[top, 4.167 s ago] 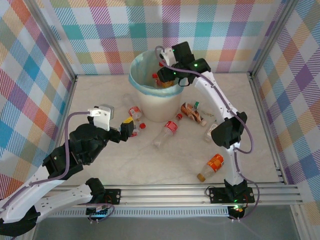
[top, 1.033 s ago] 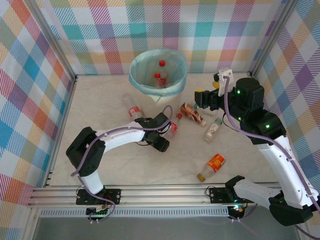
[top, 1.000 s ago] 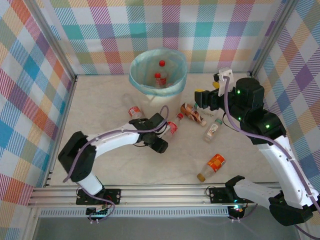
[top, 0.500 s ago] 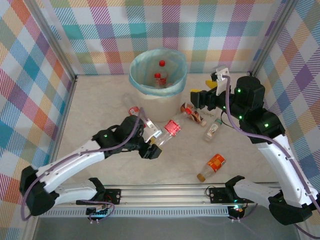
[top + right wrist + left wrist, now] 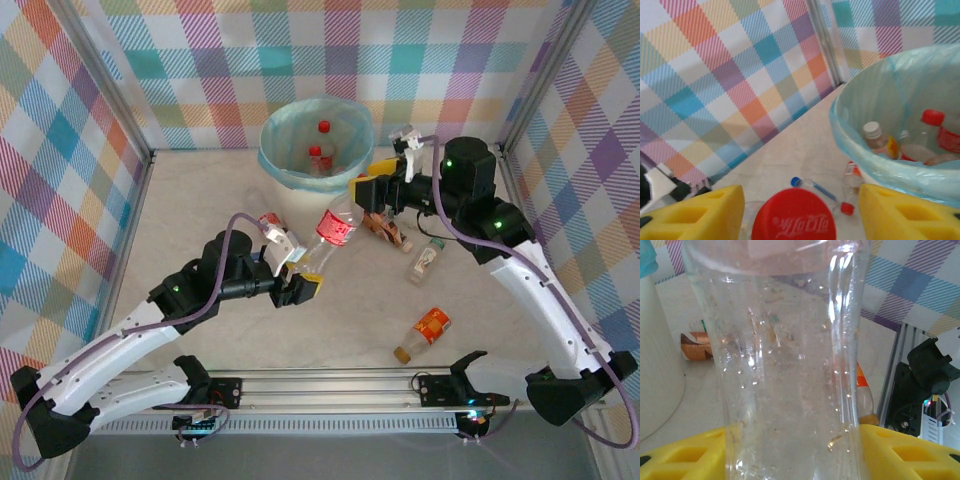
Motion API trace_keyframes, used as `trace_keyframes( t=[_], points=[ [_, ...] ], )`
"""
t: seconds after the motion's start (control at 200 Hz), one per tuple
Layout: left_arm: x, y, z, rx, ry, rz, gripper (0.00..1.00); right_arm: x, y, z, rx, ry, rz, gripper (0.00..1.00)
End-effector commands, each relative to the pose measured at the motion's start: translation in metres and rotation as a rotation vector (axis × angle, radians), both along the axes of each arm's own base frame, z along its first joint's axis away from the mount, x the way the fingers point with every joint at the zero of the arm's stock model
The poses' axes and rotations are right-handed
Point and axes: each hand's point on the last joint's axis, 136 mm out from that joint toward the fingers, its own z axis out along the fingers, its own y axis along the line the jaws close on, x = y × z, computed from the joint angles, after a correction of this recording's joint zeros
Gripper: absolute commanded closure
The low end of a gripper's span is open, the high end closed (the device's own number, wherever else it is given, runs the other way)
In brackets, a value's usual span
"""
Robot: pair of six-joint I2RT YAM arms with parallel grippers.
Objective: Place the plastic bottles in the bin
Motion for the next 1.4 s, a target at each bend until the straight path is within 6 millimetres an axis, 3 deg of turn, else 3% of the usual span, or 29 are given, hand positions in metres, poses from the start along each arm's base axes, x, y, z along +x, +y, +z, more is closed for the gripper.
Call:
trace_keyframes(
  t=[0.0,0.17,0.32,0.43,0.525,0.785,0.96,1.125,1.235,1.395],
  points=[
    [0.008,0.002,0.012,-0.042,-0.048,0.038,0.4,-0.01,0.012,0.008,0.048,0.002,0.097,0.47],
    [0.011,0.006,0.012,-0.039,-0.054,0.065,0.4,-0.011,0.013,0.011,0.053,-0.001,0.106,0.65],
    [0.017,0.015,0.013,-0.028,-0.065,0.126,0.32,-0.009,0.012,0.017,0.062,-0.006,0.091,0.71],
    [0.036,0.038,0.009,0.006,-0.083,0.291,0.18,0.0,0.006,0.023,0.058,-0.006,0.021,0.78],
    [0.047,0.059,0.013,0.013,-0.112,0.421,0.11,0.01,-0.001,0.032,0.05,-0.028,-0.048,0.82],
    [0.048,0.124,0.028,-0.029,-0.193,0.697,0.05,0.022,-0.002,0.111,0.115,-0.254,-0.085,0.85],
    [0.04,0.149,0.028,-0.023,-0.201,0.775,0.02,0.055,0.0,0.144,0.099,-0.395,-0.173,0.86],
    [0.039,0.16,0.016,0.032,-0.176,0.814,0.0,0.1,0.013,0.141,0.022,-0.425,-0.235,0.85],
    [0.041,0.163,0.009,0.073,-0.174,0.832,0.0,0.13,0.023,0.126,-0.043,-0.407,-0.257,0.85],
    [0.045,0.16,0.009,0.1,-0.188,0.828,0.0,0.158,0.039,0.101,-0.102,-0.379,-0.245,0.84]
  ],
)
